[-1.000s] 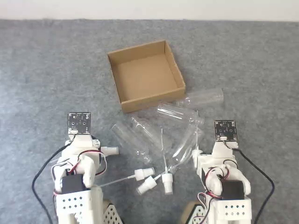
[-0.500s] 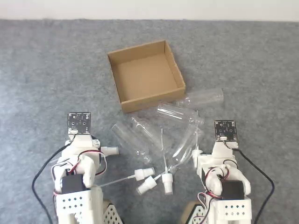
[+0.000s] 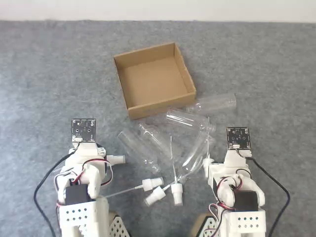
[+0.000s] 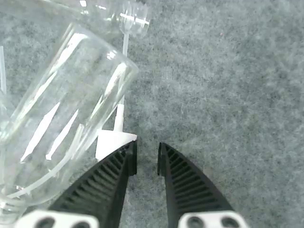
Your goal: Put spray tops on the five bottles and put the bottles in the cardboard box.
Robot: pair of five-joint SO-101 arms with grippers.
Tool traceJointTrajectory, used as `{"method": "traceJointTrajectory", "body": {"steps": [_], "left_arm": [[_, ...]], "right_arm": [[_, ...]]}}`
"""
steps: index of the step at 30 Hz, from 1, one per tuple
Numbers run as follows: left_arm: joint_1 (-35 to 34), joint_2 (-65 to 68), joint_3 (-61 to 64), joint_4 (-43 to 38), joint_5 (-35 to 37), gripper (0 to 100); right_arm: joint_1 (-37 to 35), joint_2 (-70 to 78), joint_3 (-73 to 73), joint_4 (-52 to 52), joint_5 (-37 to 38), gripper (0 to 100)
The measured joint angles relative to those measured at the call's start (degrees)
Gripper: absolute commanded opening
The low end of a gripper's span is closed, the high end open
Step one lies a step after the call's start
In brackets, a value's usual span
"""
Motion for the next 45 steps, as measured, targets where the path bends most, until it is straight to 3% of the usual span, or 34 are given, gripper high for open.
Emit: {"method": "traceJointTrajectory", "body": {"steps": [13,22,27,34,45], "left_arm": [[5.0,0.0,0.0,0.0,0.0,1],[4.5,0.0,-0.4,0.0,0.0,1],[0.6,0.1,-3.1,0.0,0.2,1],[0.0,0.1,-4.2,-0.9,-6.4,1],[0.0,0.1,-4.2,-0.9,-8.0,4]], "right_arm": [[0.0,0.0,0.0,0.0,0.0,6.1],[0.0,0.0,0.0,0.0,0.0,6.3],[0.0,0.0,0.0,0.0,0.0,6.3],[-0.2,-0.1,-1.4,0.0,0.0,6.1],[-0.2,-0.2,-11.7,0.0,0.4,6.1]]}}
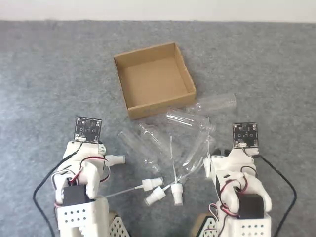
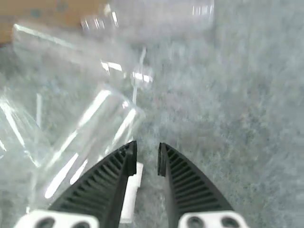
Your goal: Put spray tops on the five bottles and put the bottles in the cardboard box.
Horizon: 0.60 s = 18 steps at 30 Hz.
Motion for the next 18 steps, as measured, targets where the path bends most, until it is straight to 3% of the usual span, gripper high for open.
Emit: {"method": "traceJointTrajectory", "body": {"steps": [7,13,18], "left_arm": [[0.0,0.0,0.0,0.0,0.0,24],[0.0,0.0,0.0,1.1,0.0,24],[0.0,0.0,0.0,1.4,0.0,24]], "right_arm": [[0.0,-0.3,-4.6,-7.3,17.1,6.3],[0.0,-0.4,-12.0,-8.2,22.0,11.0],[-0.1,9.8,-21.5,-7.6,22.6,16.6]]}}
